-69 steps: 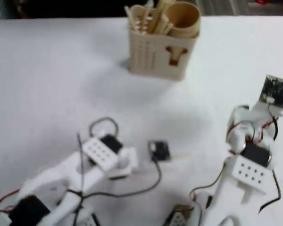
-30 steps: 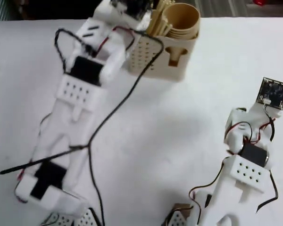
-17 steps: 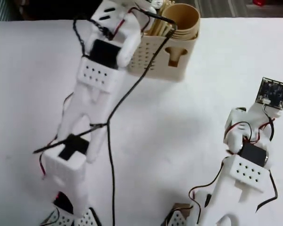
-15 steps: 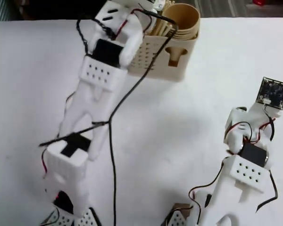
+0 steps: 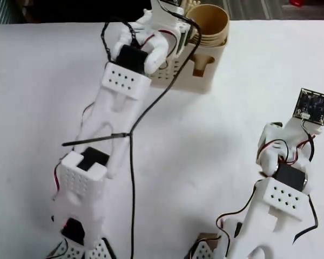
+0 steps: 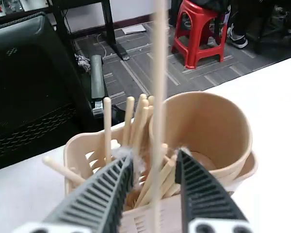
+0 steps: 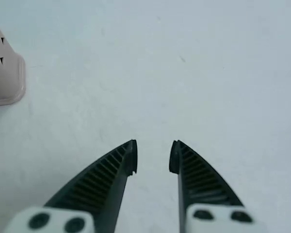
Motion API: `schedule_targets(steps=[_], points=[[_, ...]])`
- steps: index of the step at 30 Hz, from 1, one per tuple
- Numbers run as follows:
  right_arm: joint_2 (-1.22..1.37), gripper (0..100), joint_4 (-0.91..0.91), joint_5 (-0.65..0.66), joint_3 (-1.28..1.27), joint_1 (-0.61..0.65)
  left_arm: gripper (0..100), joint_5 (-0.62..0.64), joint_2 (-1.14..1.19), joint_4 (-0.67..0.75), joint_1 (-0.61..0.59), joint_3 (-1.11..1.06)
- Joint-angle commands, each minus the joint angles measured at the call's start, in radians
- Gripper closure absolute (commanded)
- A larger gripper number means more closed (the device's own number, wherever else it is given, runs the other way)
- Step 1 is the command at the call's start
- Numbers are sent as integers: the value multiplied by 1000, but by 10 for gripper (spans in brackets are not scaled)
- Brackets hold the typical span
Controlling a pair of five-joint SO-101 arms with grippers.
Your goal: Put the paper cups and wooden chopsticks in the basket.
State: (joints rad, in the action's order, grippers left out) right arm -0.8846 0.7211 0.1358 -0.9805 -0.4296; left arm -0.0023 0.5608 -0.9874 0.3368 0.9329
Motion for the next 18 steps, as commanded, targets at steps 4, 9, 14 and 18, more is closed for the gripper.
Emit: schedule_targets(steps=[4, 9, 14, 18], points=[[-24, 872, -18, 5, 5, -4, 830, 2, -18, -123, -48, 161], [-24, 872, -16, 5, 5, -4, 832, 0, -12, -273, -45, 328], [-24, 872, -15, 5, 3, -4, 828, 0, -8, -440, -44, 419], [-24, 872, -19, 5, -9, -2, 827, 0, -13, -594, -51, 471]])
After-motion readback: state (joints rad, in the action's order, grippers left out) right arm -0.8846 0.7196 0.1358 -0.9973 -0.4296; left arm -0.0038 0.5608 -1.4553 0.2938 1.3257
